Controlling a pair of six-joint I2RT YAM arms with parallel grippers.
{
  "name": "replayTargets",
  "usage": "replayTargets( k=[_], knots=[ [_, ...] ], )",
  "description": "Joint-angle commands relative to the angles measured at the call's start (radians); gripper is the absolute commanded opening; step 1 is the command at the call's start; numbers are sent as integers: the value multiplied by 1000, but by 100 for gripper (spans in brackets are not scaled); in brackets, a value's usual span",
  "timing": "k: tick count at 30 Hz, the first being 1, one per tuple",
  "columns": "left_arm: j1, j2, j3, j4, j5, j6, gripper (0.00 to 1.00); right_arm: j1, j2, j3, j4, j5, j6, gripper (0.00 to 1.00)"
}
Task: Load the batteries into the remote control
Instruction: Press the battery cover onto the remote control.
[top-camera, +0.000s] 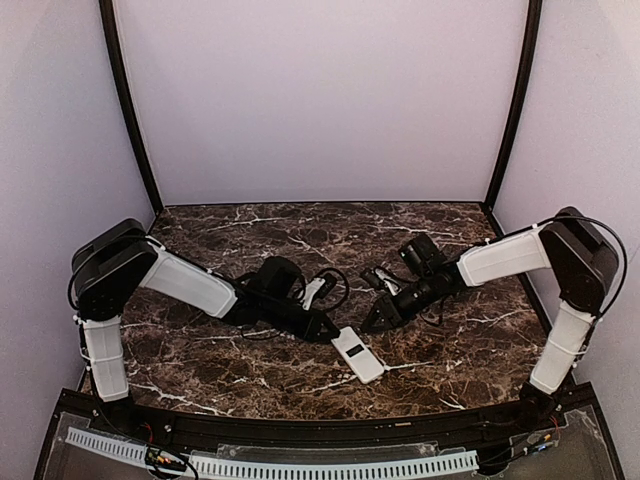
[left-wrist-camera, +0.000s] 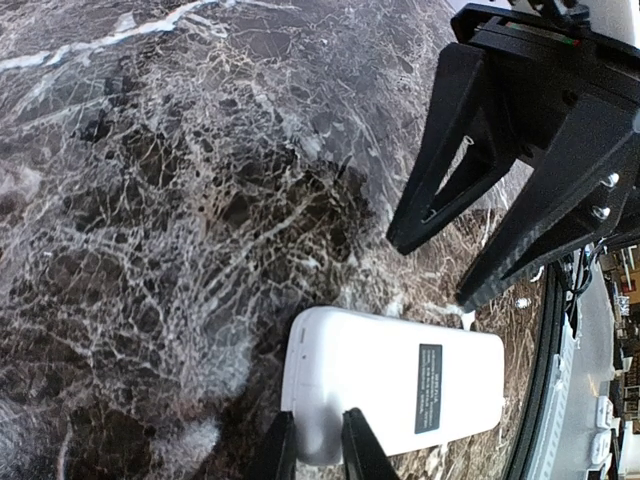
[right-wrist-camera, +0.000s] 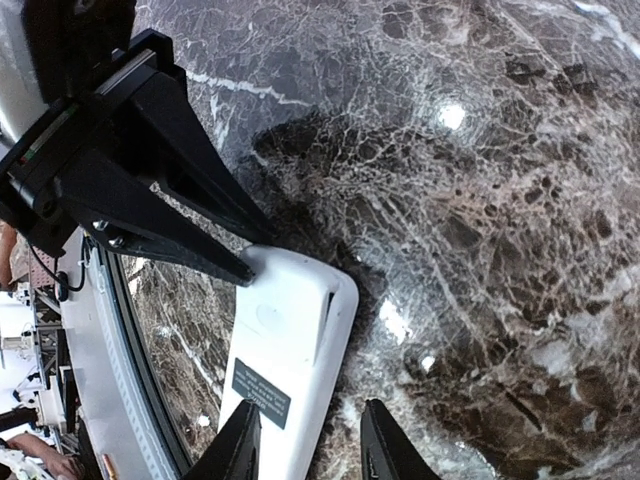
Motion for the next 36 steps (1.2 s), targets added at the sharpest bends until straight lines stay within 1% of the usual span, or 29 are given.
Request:
replayTargets(
  k=[1,6,11,16,18,23,26,29,33,35,36],
  knots=[
    [-23,21,17,-147,-42,68,16,6,54,64,16,11,7,32],
    [-27,28,30,-193,-70,86,15,10,106,112,30,-15,20,28],
    [-29,30,35,-231,-104,95,16,31,149,128,30,-25,10,23],
    [-29,31,43,-248,-123,102,17,51,183,137,18,-17,-5,21],
    [-30,31,46,-255,-132,107,19,57,192,140,8,-7,-13,18],
    [-37,29,53,-289,-171,134,29,61,214,140,-18,27,-40,10],
    [-39,25,63,-305,-210,159,32,62,221,137,-24,28,-50,5],
    [-42,25,84,-327,-248,188,31,63,220,132,-25,30,-55,3],
    [-54,30,101,-379,-261,223,27,63,210,134,-31,32,-55,3],
    [-60,32,100,-391,-258,227,24,61,193,136,-38,43,-54,4],
    [-65,33,96,-398,-257,228,22,56,182,138,-43,47,-51,7]
  ],
)
